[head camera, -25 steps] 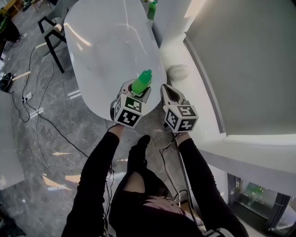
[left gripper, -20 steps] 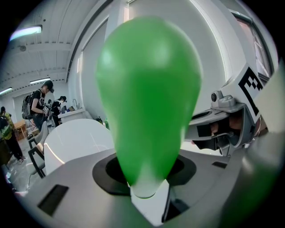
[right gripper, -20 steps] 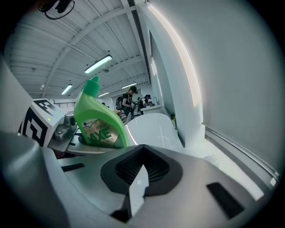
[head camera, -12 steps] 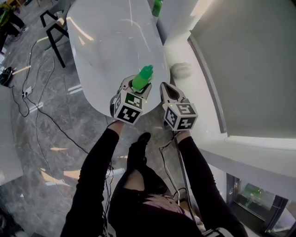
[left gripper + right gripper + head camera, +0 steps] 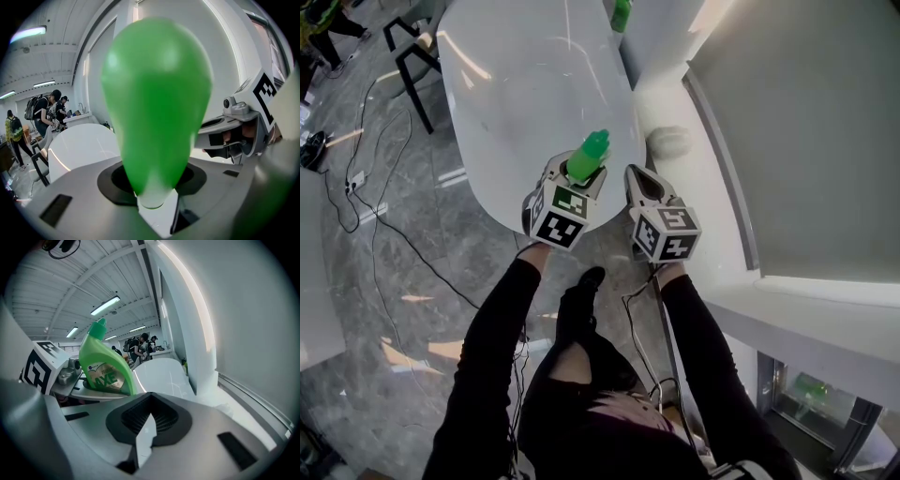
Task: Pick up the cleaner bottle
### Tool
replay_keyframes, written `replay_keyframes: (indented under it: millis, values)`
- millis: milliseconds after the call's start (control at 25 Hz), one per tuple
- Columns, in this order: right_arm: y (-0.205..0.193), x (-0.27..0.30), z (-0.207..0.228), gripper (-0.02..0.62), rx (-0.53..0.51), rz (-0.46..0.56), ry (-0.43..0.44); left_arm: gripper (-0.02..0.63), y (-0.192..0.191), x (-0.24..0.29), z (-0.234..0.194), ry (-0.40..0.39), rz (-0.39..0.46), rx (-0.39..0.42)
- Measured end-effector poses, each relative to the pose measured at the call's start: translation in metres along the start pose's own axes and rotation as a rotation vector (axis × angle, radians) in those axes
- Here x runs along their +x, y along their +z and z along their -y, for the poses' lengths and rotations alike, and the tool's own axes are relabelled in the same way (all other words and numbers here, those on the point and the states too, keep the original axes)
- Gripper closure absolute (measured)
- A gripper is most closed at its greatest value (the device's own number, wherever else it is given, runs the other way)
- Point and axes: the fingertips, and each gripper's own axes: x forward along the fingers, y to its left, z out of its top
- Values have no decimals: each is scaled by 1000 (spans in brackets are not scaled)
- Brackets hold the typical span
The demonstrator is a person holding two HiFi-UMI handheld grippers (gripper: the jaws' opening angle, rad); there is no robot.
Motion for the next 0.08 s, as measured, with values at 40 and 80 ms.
replay_keyframes:
  millis: [40,80]
  values:
    - [1,0,0,595,-2,1,0,413,0,0,0,1,1,-1]
    - [2,0,0,594,-3,3,0,413,1,-1,-1,2,1,-1]
